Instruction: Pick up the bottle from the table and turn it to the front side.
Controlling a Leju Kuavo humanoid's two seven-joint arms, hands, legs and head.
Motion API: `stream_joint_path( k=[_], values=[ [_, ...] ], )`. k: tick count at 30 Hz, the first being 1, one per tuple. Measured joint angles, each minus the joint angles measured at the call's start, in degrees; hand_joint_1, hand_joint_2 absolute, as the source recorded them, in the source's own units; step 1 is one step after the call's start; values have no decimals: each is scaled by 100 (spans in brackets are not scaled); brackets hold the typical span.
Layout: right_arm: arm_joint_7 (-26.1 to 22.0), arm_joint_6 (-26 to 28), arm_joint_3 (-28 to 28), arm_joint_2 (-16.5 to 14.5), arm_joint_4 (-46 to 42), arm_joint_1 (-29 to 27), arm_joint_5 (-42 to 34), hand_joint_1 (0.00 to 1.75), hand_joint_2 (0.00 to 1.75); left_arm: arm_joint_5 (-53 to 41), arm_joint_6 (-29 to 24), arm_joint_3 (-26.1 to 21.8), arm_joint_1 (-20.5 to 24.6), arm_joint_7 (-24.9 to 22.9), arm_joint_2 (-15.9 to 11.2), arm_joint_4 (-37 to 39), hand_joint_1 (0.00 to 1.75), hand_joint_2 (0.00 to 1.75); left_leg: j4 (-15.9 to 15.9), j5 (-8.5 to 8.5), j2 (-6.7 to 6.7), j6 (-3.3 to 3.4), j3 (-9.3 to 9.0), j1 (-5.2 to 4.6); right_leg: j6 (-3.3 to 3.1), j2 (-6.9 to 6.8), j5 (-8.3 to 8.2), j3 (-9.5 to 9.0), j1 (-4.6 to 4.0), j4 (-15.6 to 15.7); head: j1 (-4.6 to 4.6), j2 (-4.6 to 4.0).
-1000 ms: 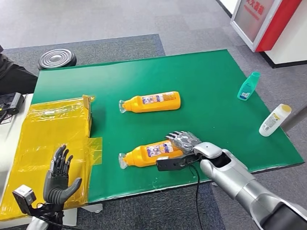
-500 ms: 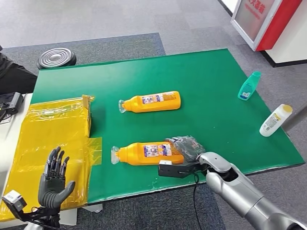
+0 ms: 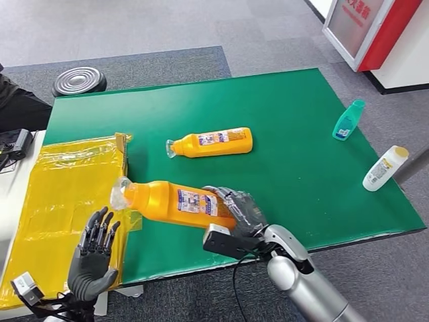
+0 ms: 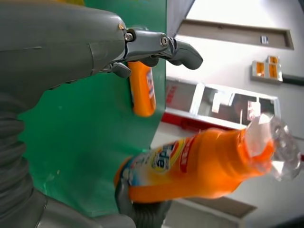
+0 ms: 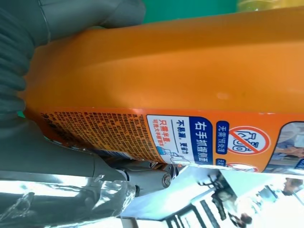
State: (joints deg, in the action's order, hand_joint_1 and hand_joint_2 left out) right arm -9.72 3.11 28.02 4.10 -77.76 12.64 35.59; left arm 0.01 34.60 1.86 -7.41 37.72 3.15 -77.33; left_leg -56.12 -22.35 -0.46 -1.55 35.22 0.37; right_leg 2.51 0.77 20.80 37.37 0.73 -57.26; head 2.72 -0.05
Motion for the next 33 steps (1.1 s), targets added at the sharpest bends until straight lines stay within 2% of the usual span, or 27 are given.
stream_joint_path(
  k=[5, 9, 14, 24, 25, 26, 28, 29, 30, 33],
  values=[
    [-278, 351, 189, -508, 389, -6, 295, 175, 175, 134, -43, 504, 185, -214, -106, 0, 0, 175, 0, 4, 0, -5, 0, 1, -2, 0, -1, 3, -2, -1, -1, 0],
    [-419, 619, 515, -696, 589, -93, 695, 175, 175, 225, -226, 788, 309, -310, -170, 6, 0, 175, 0, 3, 0, -4, 2, 0, -1, 0, -1, 5, -1, -1, 1, 0],
    [-471, 862, 859, -764, 699, -265, 1049, 175, 175, 448, -387, 912, 362, -408, -186, 54, 0, 175, 0, -1, 0, 0, 5, 0, 0, 0, 1, 8, 0, 0, 0, 0],
    [-467, 917, 1014, -767, 779, -308, 1138, 175, 175, 563, -440, 933, 355, -476, -179, 164, 0, 175, 0, 1, 0, -5, 5, 0, -2, 1, -1, 11, -1, 0, 0, 0],
    [-466, 918, 1016, -767, 782, -307, 1138, 175, 175, 563, -440, 934, 354, -476, -178, 168, 6, 175, 0, 1, 0, -5, 5, 0, -2, 1, -1, 11, -1, 0, 0, 0],
    [-466, 917, 1020, -767, 785, -306, 1138, 175, 175, 562, -434, 935, 354, -476, -177, 170, 41, 175, 0, 1, 0, -6, 5, 0, -2, 1, -1, 11, -1, 0, 0, 1],
    [-461, 911, 1033, -767, 802, -294, 1124, 175, 175, 519, -399, 959, 354, -456, -179, 172, 128, 175, 0, 1, 0, -5, 5, 0, -2, 1, -1, 12, -1, 0, -1, 1],
    [-454, 908, 1039, -768, 819, -284, 1104, 175, 175, 448, -390, 989, 355, -416, -183, 173, 166, 175, 0, 1, 0, -5, 5, 0, -2, 1, -1, 11, -1, 0, -1, 1],
    [-444, 906, 1043, -770, 843, -274, 1077, 175, 175, 351, -392, 1032, 357, -362, -187, 172, 175, 175, 0, 1, 0, -5, 6, 0, -2, 1, -1, 11, -1, 0, 0, 0],
    [-416, 914, 1038, -800, 948, -260, 986, 175, 175, 43, -481, 1209, 364, -145, -202, 161, 175, 175, 0, 1, 0, -5, 7, 0, -2, 1, -1, 11, 0, 0, 1, -1]
  ],
)
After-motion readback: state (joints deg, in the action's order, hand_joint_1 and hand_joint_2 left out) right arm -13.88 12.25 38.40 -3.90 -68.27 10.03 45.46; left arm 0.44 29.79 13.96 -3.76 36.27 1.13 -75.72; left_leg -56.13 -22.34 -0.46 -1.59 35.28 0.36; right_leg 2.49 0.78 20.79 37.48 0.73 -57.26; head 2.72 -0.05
